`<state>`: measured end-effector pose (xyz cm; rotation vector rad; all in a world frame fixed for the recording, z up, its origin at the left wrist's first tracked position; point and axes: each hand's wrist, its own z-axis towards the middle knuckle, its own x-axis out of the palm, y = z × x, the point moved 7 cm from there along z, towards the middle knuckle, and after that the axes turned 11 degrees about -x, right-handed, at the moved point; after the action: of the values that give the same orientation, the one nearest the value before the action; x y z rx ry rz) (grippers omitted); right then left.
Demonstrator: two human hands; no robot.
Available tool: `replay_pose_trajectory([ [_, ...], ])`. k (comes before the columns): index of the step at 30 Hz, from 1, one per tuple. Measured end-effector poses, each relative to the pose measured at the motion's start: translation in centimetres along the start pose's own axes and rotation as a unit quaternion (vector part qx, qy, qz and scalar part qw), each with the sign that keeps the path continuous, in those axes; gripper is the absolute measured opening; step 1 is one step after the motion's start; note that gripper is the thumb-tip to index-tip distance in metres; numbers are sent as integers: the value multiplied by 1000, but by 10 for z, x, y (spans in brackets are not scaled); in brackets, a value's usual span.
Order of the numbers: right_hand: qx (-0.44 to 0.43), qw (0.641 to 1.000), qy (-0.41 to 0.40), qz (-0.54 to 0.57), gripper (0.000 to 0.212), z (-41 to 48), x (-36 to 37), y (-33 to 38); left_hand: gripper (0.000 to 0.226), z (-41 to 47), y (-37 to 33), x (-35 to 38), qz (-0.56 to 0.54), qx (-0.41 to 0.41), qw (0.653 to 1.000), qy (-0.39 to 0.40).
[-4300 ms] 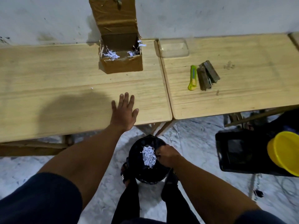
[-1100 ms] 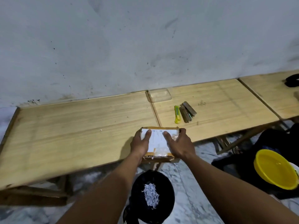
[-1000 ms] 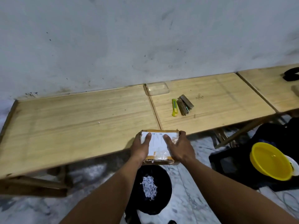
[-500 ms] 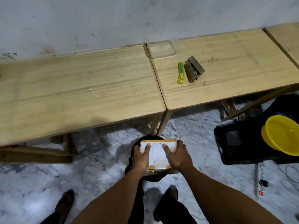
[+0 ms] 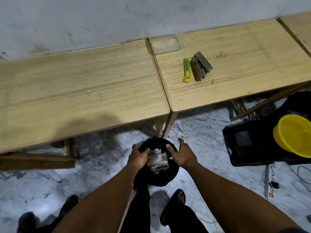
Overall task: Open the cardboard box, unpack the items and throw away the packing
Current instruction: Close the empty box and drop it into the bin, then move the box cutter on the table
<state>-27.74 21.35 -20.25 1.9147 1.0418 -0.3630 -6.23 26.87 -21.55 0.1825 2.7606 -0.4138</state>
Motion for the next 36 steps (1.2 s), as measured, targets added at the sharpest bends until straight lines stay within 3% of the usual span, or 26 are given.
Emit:
replay_pose_trajectory([
  [3,-39,998,-27,-31,77,-2,-14,16,79,-7,-17,-2,37,33,999,-7],
  [7,-127,986,-105,-40,45,-6,-49,53,73,-27,-43,3,153,91,983,39],
  [11,-187,968,-152,-67,27,9,-98,94,53,-55,-94,4,312,142,931,123],
  [14,-196,957,-207,-60,28,30,-147,117,44,-77,-152,-4,347,183,908,145],
  [17,-177,954,-241,-40,38,53,-192,132,31,-83,-212,-25,268,224,931,109],
  [21,-151,953,-242,-100,60,99,-243,140,46,-69,-277,-58,207,284,936,7],
  [25,-89,956,-242,-138,65,151,-284,128,60,-38,-318,-88,211,326,905,-176],
  [28,-87,958,-211,-171,78,194,-296,117,63,-2,-338,-96,252,318,876,-262],
  [32,-102,961,-137,-217,88,248,-294,114,75,37,-355,-102,298,317,831,-348],
  [36,-103,958,-90,-251,109,272,-283,119,77,69,-367,-109,296,314,824,-368],
])
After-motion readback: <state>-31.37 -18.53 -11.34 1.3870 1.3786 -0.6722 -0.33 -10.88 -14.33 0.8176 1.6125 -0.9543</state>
